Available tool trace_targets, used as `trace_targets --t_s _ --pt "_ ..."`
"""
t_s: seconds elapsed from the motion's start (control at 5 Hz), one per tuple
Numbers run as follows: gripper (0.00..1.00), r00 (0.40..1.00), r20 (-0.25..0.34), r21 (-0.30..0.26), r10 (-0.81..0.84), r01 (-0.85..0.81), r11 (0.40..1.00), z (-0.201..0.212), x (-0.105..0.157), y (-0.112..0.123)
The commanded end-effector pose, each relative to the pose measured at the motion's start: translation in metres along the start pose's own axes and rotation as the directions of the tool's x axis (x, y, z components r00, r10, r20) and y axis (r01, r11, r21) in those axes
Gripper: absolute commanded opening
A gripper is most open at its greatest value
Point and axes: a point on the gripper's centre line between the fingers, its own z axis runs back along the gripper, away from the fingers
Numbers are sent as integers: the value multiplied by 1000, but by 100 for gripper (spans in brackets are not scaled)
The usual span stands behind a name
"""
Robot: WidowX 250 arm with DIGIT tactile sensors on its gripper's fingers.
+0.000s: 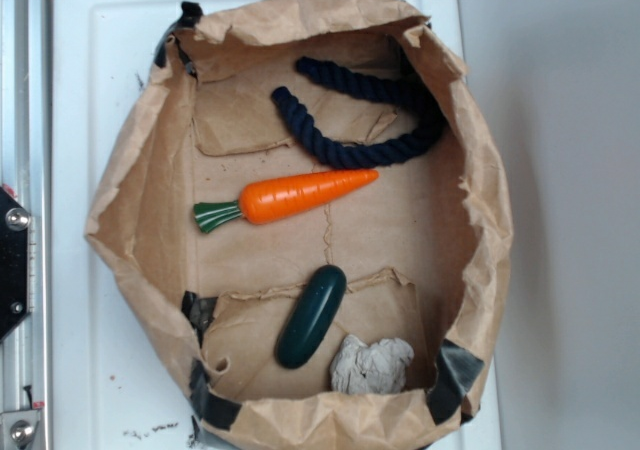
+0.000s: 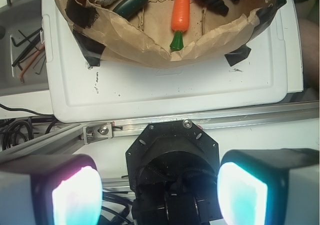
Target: Grab the plastic pickle.
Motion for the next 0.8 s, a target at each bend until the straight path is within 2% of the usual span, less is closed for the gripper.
trace_targets --t_s 0.0,0.2,0.4,0.6 --pt "100 1000 0 0 0 0 1000 0 0 0" --pt "100 986 35 -27 164 -163 986 -6 41 -16" --pt "100 951 72 -29 300 -298 954 -17 73 -14" --pt "100 901 110 -107 421 -410 906 -20 85 -5"
